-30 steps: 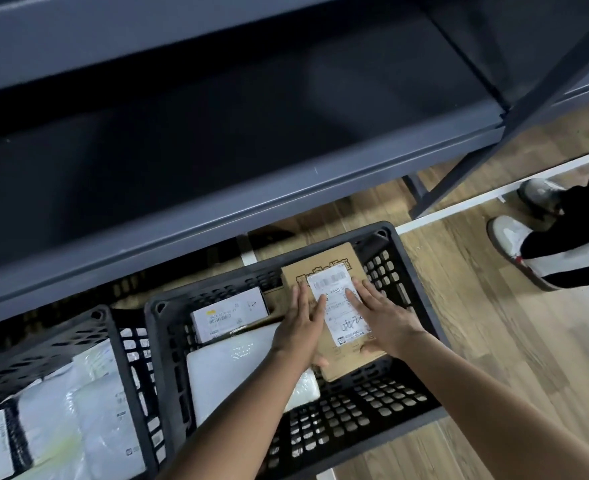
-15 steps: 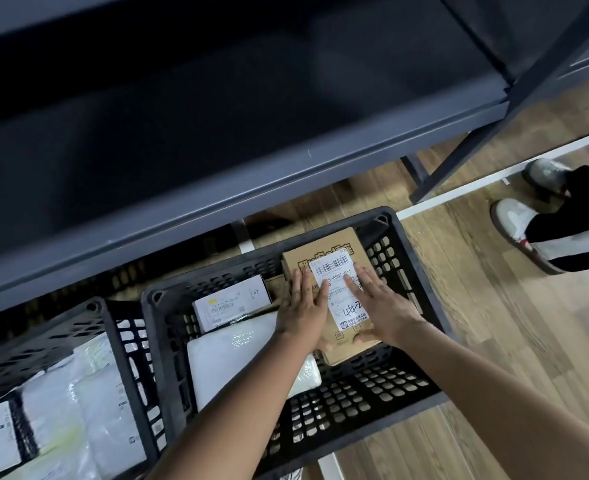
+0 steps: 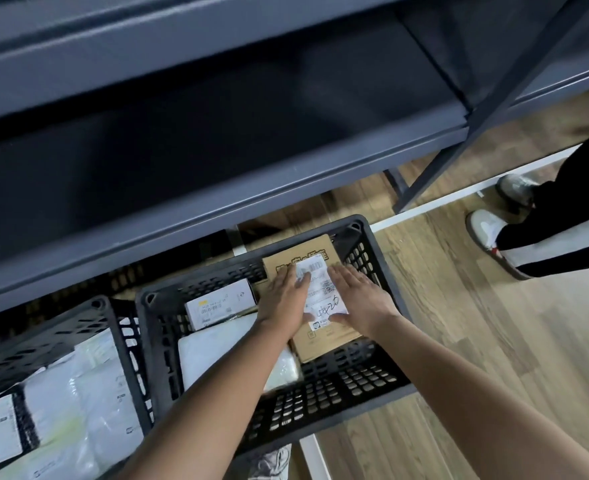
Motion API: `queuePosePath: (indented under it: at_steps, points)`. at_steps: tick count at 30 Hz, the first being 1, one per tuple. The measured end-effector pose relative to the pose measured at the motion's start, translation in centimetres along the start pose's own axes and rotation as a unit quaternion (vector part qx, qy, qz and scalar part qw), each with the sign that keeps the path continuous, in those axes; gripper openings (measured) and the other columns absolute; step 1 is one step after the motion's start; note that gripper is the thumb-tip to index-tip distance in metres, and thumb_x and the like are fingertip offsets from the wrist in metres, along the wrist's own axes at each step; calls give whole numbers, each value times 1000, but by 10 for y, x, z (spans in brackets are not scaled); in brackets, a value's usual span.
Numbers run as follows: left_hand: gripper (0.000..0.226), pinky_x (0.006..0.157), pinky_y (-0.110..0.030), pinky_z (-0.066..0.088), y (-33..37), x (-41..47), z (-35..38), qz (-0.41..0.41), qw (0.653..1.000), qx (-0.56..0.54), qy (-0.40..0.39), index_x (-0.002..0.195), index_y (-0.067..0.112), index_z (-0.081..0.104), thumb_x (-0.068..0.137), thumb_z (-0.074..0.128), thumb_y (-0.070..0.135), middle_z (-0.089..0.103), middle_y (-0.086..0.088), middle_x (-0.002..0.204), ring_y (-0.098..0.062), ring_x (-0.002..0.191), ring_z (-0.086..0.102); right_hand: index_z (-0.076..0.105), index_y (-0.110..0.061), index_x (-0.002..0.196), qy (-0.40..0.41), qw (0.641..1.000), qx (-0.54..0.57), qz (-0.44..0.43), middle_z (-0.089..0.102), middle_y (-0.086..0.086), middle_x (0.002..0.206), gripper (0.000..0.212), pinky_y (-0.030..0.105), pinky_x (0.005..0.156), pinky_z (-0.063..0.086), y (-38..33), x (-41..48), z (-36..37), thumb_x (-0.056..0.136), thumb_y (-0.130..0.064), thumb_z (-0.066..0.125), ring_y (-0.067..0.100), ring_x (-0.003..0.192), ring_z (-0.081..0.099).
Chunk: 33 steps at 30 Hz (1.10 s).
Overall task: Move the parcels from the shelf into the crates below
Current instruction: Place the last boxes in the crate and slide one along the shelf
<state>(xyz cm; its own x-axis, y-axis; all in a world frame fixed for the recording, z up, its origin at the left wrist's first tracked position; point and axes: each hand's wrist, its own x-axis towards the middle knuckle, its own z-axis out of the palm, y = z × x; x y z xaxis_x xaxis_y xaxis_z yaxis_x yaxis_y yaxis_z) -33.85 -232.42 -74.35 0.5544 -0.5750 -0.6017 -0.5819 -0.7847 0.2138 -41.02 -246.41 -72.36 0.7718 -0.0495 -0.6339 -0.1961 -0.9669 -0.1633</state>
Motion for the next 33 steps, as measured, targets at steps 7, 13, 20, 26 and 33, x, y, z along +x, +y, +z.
queuePosePath:
  at_steps: [7, 13, 20, 26, 33]
  points:
    - [65, 118, -34, 18, -14, -76, -54, -8, 997, -63, 45, 150, 19, 22, 94, 54, 27, 17, -6, 158, -22, 146, 15, -8, -11, 150, 20, 999, 39, -5, -8, 6, 160, 74, 28, 118, 1, -24, -69, -63, 100, -33, 42, 19, 147, -5]
    - [61, 116, -28, 20, -25, -181, -118, -49, 996, -67, 43, 150, 19, 20, 97, 46, 36, 22, -1, 156, -18, 144, 21, -5, -14, 151, 46, 996, 71, 5, -4, 3, 160, 72, 27, 118, 6, -52, -146, -131, 100, -33, 42, 18, 148, -4]
    - [62, 113, -28, 25, 4, -273, -237, -20, 993, -84, 76, 150, 27, 18, 95, 47, 36, 17, 8, 156, -14, 142, 26, 0, -18, 152, 90, 991, 92, -27, 0, -1, 160, 73, 26, 116, 18, -84, -230, -251, 97, -36, 45, 17, 147, 7]
    - [60, 110, -31, 32, 39, -326, -369, 68, 981, -30, 180, 149, 25, 23, 95, 46, 36, 24, 5, 154, -16, 138, 30, 4, -22, 152, 217, 972, 89, -15, 8, -3, 160, 70, 26, 114, 25, -101, -292, -390, 98, -41, 43, 15, 146, 14]
    - [51, 106, -35, 36, 56, -367, -513, 128, 937, 37, 321, 145, 21, 32, 97, 44, 33, 40, 0, 146, -19, 133, 38, 13, -17, 152, 362, 930, 60, 22, 18, 3, 158, 68, 28, 116, 22, -111, -342, -515, 97, -38, 46, 16, 145, 18]
